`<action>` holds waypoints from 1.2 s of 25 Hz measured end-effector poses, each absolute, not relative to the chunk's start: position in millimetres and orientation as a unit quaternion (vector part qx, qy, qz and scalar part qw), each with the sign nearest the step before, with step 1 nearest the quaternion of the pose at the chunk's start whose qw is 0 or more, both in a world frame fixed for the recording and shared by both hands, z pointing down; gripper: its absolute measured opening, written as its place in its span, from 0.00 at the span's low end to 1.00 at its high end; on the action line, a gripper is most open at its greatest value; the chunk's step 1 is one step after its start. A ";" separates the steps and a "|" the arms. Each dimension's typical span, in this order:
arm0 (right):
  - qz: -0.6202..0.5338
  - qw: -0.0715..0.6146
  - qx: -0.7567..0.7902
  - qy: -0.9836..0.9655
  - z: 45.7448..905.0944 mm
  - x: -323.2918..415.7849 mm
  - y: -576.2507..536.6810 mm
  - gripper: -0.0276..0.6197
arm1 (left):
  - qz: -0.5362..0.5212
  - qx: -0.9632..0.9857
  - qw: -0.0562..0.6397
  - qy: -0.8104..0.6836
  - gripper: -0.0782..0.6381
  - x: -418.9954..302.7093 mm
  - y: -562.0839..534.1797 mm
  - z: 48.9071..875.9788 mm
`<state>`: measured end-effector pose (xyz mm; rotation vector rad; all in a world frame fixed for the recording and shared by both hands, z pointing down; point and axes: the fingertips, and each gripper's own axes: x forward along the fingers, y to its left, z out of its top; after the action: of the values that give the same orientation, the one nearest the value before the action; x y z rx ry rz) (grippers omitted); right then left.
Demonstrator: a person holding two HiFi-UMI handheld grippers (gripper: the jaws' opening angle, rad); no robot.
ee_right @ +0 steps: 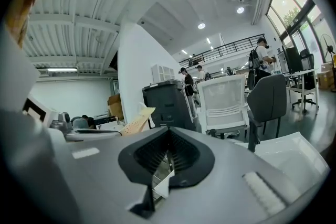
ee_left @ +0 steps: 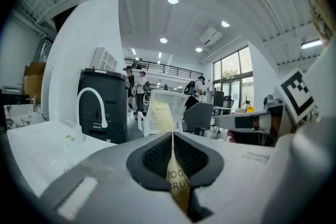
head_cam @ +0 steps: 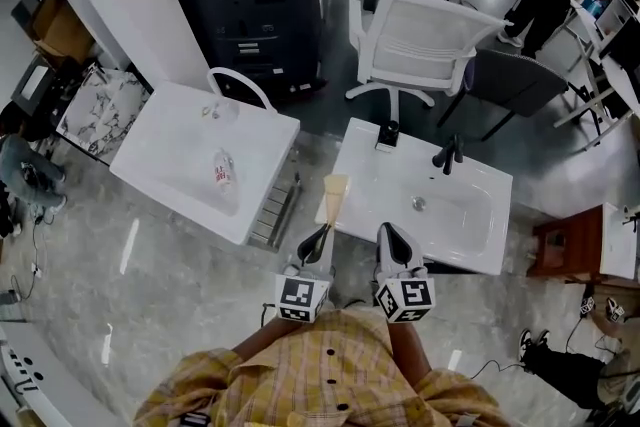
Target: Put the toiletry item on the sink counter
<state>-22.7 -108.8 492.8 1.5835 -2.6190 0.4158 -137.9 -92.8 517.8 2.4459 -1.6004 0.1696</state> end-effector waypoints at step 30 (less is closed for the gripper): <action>0.202 0.056 0.513 -0.832 561.4 43.6 -131.8 0.04 | 0.172 0.818 0.174 -0.520 0.12 -87.4 -178.4 607.0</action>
<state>43.6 -131.8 561.4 1.5571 -2.5262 0.6140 -87.4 -178.4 607.0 2.3202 -1.4754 0.4865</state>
